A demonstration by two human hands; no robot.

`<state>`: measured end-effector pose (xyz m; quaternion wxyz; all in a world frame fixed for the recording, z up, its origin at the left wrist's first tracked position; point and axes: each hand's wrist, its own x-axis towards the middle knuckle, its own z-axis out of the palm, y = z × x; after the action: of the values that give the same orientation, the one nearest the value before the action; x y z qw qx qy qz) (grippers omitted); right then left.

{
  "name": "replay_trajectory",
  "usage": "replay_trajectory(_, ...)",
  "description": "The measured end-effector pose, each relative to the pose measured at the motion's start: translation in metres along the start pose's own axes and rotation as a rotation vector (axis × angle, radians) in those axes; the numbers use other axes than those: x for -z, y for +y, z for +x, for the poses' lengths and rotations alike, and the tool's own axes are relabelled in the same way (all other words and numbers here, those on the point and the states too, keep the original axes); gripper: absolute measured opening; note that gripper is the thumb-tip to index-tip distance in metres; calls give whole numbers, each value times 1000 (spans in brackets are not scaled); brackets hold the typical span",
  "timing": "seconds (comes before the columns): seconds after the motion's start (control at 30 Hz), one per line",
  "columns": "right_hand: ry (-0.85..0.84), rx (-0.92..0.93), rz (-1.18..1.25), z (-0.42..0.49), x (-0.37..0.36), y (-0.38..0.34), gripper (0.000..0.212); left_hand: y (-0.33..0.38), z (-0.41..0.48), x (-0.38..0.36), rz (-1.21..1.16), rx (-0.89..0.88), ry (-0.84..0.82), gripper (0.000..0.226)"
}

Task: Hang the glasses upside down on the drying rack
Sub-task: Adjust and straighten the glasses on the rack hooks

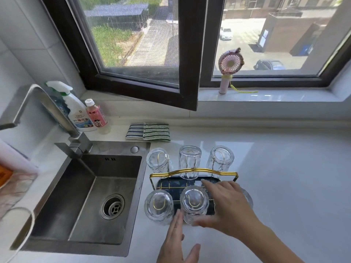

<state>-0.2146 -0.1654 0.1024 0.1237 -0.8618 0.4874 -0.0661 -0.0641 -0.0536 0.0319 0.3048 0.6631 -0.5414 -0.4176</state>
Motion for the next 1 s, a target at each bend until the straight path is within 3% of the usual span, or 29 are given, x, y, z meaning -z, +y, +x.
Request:
replay_trajectory(0.07,187,6,117,-9,10,15,96,2,2,1,29,94,-106,89)
replay_trajectory(0.13,383,-103,326,-23,16,37,75,4,8,10,23,213,-311,80)
replay_trajectory(0.2,440,-269,555,-37,14,59,62,6,7,15,-49,287,-565,80)
replay_trajectory(0.23,404,-342,638,-43,9,67,61,9,4,14,-88,299,-597,76)
replay_trajectory(0.3,245,-418,748,-52,-6,77,69,24,1,2,-89,255,-498,61)
replay_trajectory(0.4,88,-394,823,-58,-28,71,93,49,2,-15,-4,153,-402,73)
replay_trajectory(0.53,164,-365,822,-53,-41,62,73,64,17,-23,24,-2,-398,95)
replay_trajectory(1.0,219,-291,717,-49,-39,61,67,72,15,-22,36,-25,-347,91)
